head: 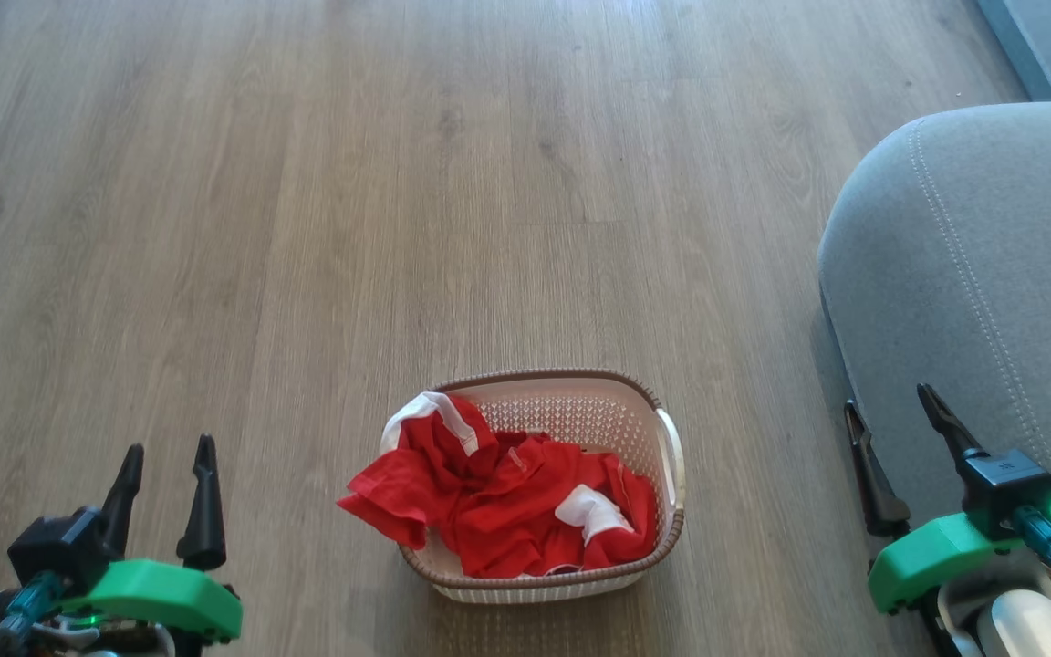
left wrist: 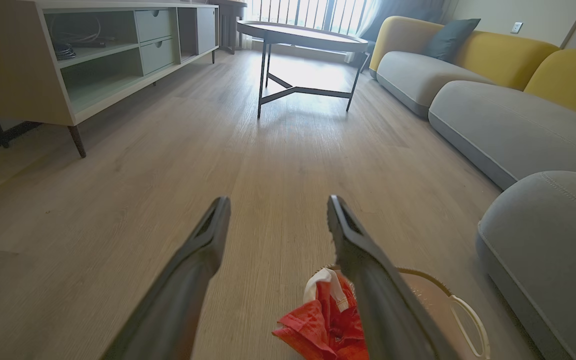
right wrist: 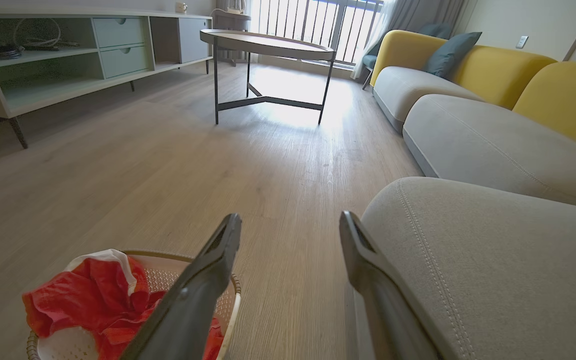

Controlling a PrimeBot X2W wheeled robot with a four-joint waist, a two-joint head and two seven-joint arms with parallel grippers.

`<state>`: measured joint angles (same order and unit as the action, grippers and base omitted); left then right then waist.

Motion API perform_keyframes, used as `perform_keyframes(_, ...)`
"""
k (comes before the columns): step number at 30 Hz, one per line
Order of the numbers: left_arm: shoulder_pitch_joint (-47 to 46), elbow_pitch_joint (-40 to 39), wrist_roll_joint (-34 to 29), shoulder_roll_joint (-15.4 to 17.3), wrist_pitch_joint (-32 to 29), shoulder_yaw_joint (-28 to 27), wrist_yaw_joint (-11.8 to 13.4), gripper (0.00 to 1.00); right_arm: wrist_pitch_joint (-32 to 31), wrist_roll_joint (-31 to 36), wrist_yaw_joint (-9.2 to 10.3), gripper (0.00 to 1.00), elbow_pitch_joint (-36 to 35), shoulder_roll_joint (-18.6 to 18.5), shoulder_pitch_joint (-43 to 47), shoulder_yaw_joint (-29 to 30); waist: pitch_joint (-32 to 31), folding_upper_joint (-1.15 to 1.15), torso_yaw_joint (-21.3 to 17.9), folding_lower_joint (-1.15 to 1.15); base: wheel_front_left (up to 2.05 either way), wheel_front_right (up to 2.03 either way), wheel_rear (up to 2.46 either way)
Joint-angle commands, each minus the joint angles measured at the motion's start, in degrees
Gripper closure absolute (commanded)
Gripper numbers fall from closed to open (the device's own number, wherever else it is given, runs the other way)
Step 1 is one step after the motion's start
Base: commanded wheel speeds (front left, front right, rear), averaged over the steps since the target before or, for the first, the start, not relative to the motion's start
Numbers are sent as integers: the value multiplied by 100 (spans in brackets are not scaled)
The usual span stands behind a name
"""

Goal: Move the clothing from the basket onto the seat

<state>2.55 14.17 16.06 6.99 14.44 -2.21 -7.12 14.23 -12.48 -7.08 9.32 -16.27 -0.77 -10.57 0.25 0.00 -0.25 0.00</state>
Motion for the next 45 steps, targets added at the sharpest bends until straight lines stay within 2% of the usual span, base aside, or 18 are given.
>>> perform_keyframes(1, -142, -142, -39, 148, 56, -212, -36, 0, 77, 42, -41, 0, -191, -54, -60, -33, 0, 0, -8, 0, 0, 0, 0)
perform_keyframes(14, -167, -118, -28, 135, 56, -218, -36, 0, 77, 44, -41, 0, -228, -10, -70, 52, 76, 0, -64, 0, 0, 0, 0)
perform_keyframes(18, -265, -162, -4, 139, 56, -181, -36, 0, 77, 67, -41, 0, -283, 18, -134, 120, 270, 0, -70, 0, 0, 0, 0)
perform_keyframes(23, -544, -177, 63, 173, 56, -71, -36, 0, 77, 149, -41, 0, -424, 151, -273, 289, 766, 0, -51, 0, 0, 0, 0)
perform_keyframes(29, -1148, 36, 126, 292, 56, 216, -36, 0, 77, 298, -41, 0, -701, 336, -696, 470, 1738, 0, -78, 0, 0, 0, 0)
perform_keyframes(36, -2051, 714, 179, 491, 56, 793, -36, 0, 77, 452, -41, 0, -988, 533, -1220, 536, 2653, 0, -203, 0, 0, 0, 0)
perform_keyframes(45, -3043, 2348, 500, 581, 28, 1373, -36, 0, 77, 512, -41, 0, -1079, 761, -1456, 540, 3136, 0, -488, 0, 0, 0, 0)
